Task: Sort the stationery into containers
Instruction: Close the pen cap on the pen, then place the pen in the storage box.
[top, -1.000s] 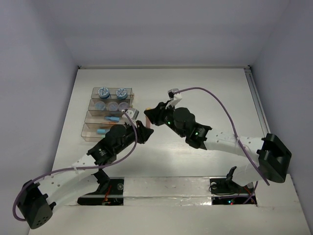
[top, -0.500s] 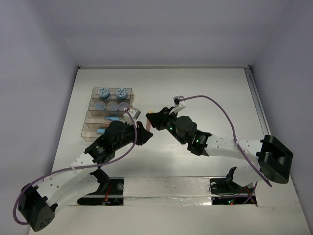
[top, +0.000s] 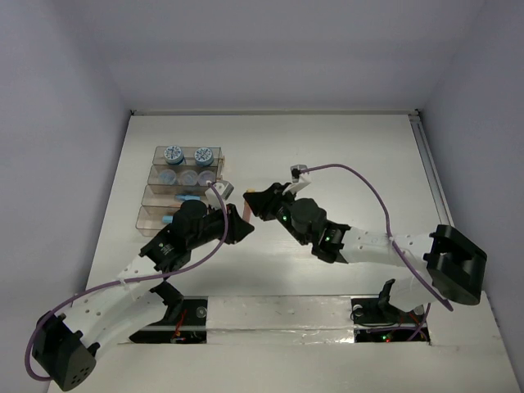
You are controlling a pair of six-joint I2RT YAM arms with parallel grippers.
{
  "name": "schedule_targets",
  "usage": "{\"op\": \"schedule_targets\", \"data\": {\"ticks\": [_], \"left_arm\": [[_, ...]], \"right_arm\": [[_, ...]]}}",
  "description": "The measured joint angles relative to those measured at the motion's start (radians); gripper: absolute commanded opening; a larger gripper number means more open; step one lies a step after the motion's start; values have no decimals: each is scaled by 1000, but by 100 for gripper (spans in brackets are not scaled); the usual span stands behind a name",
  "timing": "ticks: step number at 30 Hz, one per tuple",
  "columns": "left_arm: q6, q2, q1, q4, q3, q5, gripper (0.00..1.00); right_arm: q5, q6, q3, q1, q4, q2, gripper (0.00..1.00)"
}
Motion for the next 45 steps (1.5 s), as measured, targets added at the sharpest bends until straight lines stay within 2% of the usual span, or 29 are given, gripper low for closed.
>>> {"op": "schedule_targets", "data": {"ticks": [11,29,31,32,35,38,39,42,45], "left_arm": [[-8,0,7,-63,0,13,0],[18,0,13,-46,0,-8,0],[12,-4,19,-29,0,-4,16],[9,-11,22,-20,0,-2,36],[-22,-46,58,70,11,-72,61],[-40,-116,99,109,26,-145,94],[-48,-139,101,124,34,-159,99],[-56,-205,101,117,58,-179,99],[-54,-281,101,32,83,-213,99]], "right_arm": [[51,19,7,41,-26,24,0],[114,10,47,64,-147,-17,0],[118,-11,65,61,-158,-17,0],[112,-21,74,56,-158,-18,0],[32,-63,91,25,-198,-23,0],[-2,-111,131,-39,-235,8,0],[-19,-123,155,-59,-246,30,0],[-58,-157,254,-126,-269,123,0],[-88,-178,335,-187,-275,188,0]]}}
